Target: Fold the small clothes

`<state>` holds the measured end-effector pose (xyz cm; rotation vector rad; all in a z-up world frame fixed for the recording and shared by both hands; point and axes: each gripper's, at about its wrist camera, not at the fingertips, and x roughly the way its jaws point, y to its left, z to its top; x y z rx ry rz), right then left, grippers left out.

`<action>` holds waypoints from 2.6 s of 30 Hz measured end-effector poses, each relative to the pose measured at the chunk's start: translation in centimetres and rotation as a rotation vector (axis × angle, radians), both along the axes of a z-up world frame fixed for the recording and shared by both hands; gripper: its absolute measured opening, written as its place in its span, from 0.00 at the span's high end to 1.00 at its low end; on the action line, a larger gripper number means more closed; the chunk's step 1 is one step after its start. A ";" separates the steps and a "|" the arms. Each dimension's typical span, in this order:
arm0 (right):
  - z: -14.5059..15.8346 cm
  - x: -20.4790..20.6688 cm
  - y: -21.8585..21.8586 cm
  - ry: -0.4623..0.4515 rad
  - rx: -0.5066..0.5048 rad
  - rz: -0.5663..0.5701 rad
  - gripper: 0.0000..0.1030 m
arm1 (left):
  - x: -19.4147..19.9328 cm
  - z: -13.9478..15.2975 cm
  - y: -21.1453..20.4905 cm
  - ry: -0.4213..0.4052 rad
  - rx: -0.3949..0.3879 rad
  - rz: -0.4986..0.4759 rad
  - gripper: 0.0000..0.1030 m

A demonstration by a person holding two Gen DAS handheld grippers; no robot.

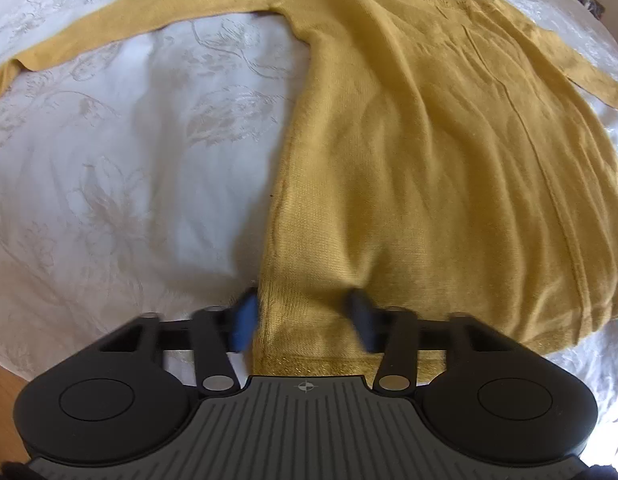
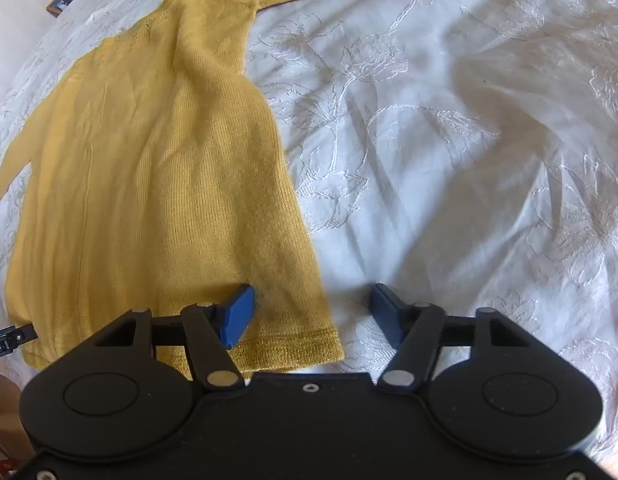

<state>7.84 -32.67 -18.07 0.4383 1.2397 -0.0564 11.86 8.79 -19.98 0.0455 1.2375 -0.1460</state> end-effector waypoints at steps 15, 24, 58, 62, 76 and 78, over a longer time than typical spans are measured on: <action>3.2 -1.5 0.1 0.015 -0.065 0.072 0.90 | -1.3 3.1 3.0 0.034 -0.051 0.137 0.95; 8.1 -2.1 0.8 -0.115 -0.107 0.089 0.90 | -2.0 10.0 1.7 -0.193 -0.020 0.096 0.95; 6.7 16.0 1.8 -0.155 -0.227 0.175 0.12 | 14.1 0.8 -8.2 0.021 0.014 0.023 0.25; 5.5 20.2 2.8 -0.160 -0.223 0.254 0.12 | 14.1 -1.1 -8.2 0.048 0.050 0.049 0.08; -1.2 28.1 -1.4 0.005 -0.445 0.284 0.09 | 14.6 -1.5 -8.2 0.090 0.076 0.122 0.00; -1.1 27.6 -3.8 0.018 -0.445 0.227 0.09 | 14.3 -1.4 -8.3 0.085 0.080 0.125 0.00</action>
